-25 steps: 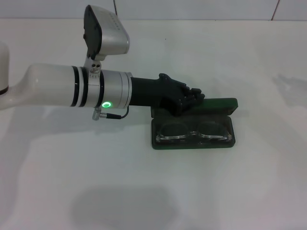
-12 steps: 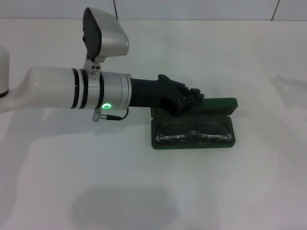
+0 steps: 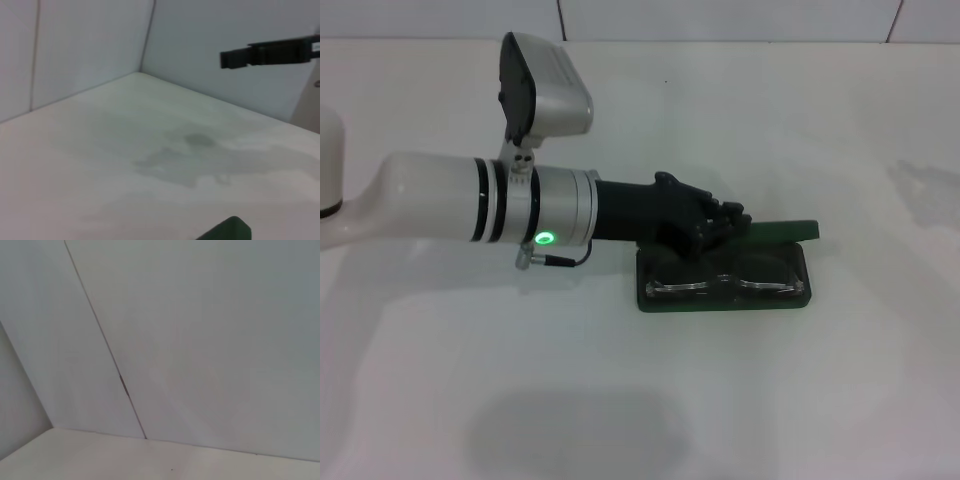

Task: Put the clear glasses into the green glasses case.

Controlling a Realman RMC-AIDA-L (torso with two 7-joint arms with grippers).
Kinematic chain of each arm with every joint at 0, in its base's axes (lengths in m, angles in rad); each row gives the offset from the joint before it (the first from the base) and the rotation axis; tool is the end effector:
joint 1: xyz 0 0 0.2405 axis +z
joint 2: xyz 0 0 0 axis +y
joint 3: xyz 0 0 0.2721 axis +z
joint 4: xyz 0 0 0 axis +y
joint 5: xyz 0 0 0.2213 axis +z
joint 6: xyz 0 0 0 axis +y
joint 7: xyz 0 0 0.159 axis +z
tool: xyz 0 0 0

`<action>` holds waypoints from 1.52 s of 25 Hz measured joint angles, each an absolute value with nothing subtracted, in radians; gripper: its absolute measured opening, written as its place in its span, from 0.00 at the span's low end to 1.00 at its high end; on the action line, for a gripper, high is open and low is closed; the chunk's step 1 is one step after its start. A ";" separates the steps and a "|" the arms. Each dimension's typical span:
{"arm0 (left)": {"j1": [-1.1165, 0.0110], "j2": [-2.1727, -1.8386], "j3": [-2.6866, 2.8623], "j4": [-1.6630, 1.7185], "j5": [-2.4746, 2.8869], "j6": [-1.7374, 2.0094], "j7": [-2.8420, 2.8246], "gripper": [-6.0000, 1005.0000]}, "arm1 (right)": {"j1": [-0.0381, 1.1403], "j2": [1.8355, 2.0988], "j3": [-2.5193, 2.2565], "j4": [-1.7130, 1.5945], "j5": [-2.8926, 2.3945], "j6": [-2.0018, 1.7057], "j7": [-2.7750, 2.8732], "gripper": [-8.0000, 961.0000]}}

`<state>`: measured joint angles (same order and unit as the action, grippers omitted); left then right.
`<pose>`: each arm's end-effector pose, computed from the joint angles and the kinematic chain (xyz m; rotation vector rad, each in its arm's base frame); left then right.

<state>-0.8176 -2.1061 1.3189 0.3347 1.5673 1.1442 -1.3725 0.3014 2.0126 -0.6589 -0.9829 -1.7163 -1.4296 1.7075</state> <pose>-0.1856 0.3849 -0.1368 -2.9247 -0.5541 -0.5514 0.3193 0.3501 0.1079 -2.1867 0.8388 0.7978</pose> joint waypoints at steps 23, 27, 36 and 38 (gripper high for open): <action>-0.710 -2.108 1.461 0.349 1.443 1.155 -1.323 0.13 | 0.306 2.013 -0.652 -0.969 -1.714 -1.434 1.703 0.29; -0.669 -2.104 1.509 0.402 1.375 1.228 -1.309 0.13 | 0.302 2.012 -0.650 -0.969 -1.714 -1.437 1.703 0.29; -0.497 -2.073 1.445 0.666 1.336 1.481 -1.291 0.13 | 0.321 2.011 -0.663 -0.911 -1.723 -1.547 1.550 0.30; -0.474 -2.061 1.390 0.672 1.339 1.541 -1.264 0.13 | 0.330 2.017 -0.674 -0.879 -1.715 -1.601 1.468 0.31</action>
<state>-0.4745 -2.0615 1.3901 0.6720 1.3387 1.5411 -1.2636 0.3304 2.0173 -0.6742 -0.8794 -1.7155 -1.6014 1.4682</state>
